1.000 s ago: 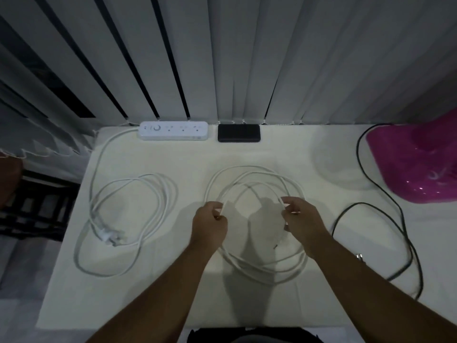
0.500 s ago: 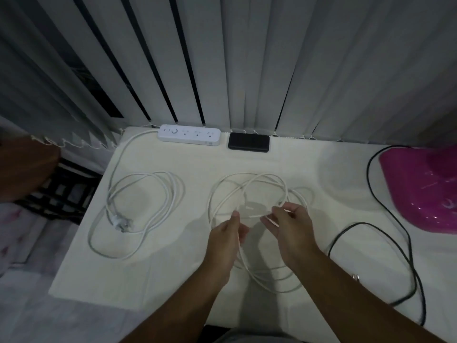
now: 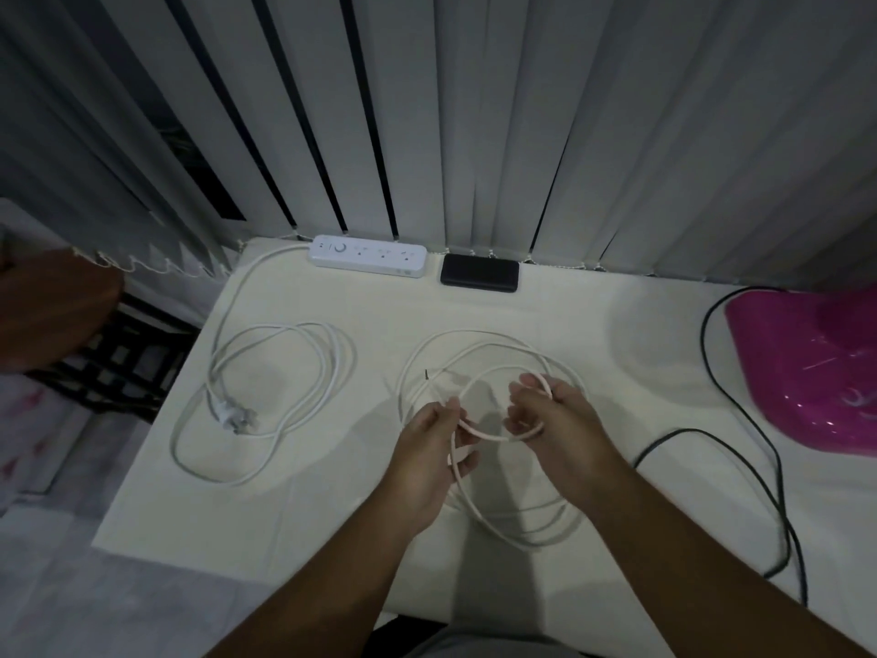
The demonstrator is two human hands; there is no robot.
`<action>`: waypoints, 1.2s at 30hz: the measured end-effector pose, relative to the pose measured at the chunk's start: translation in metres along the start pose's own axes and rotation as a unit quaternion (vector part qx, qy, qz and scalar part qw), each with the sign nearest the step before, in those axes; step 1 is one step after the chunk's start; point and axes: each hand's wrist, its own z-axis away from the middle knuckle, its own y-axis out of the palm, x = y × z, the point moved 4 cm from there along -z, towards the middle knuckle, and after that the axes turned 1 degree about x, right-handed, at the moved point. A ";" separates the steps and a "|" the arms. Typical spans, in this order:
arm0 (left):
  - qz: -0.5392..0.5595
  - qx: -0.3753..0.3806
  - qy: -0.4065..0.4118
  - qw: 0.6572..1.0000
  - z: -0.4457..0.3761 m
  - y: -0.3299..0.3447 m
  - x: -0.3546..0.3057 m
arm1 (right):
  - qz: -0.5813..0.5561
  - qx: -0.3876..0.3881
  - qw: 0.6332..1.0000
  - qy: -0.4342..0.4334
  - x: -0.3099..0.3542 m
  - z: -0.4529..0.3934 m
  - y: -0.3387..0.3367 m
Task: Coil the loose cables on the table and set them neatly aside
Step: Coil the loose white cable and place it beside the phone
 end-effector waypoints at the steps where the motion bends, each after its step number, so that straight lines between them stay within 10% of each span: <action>1: -0.001 0.003 0.005 1.000 0.000 -0.002 -0.001 | 0.006 0.004 1.000 -0.004 0.007 -0.002 -0.002; 9: -0.158 -0.001 0.178 0.971 -0.003 -0.009 -0.016 | 0.209 0.014 0.977 0.031 0.009 0.004 0.003; 17: -0.596 0.081 0.401 0.691 0.003 0.002 -0.029 | 0.087 0.036 0.988 0.122 0.002 0.002 0.009; 23: -0.663 0.110 0.401 0.622 0.000 0.014 -0.038 | 0.046 0.018 0.988 0.145 0.004 -0.003 0.005; 26: -0.622 0.131 0.395 0.664 0.002 0.014 -0.042 | 0.081 0.022 0.991 0.107 0.005 -0.003 0.005; 31: -0.401 0.084 0.207 0.888 -0.006 0.001 -0.035 | 0.040 0.041 0.996 0.064 0.003 -0.001 0.008; 36: -0.267 0.069 0.109 0.955 -0.005 0.001 -0.026 | 0.102 0.009 0.995 0.005 0.001 0.001 0.009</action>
